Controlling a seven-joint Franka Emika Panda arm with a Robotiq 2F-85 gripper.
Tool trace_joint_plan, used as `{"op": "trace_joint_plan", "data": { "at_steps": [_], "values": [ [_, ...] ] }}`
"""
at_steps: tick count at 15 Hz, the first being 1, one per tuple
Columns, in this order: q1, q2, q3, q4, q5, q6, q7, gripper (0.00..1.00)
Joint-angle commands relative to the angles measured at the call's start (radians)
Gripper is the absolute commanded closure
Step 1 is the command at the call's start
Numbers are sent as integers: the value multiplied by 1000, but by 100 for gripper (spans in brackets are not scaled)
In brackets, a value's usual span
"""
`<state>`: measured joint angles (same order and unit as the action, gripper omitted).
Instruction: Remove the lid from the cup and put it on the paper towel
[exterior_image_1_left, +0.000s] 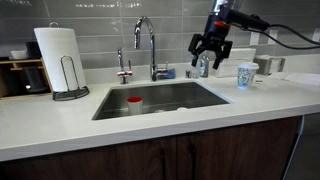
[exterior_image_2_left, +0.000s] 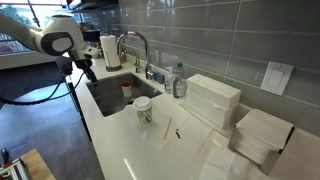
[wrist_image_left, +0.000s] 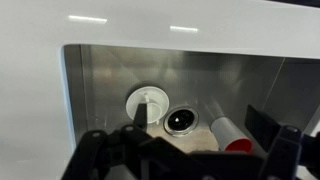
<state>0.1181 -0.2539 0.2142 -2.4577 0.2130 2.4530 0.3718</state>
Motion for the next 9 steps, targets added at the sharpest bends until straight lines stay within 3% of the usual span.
{"op": "trace_joint_plan", "data": {
  "at_steps": [1,9],
  "values": [
    [8,0,-8,1,-3,-2,2,0],
    [5,4,-20,11,-10,-7,-36,0]
  ]
}}
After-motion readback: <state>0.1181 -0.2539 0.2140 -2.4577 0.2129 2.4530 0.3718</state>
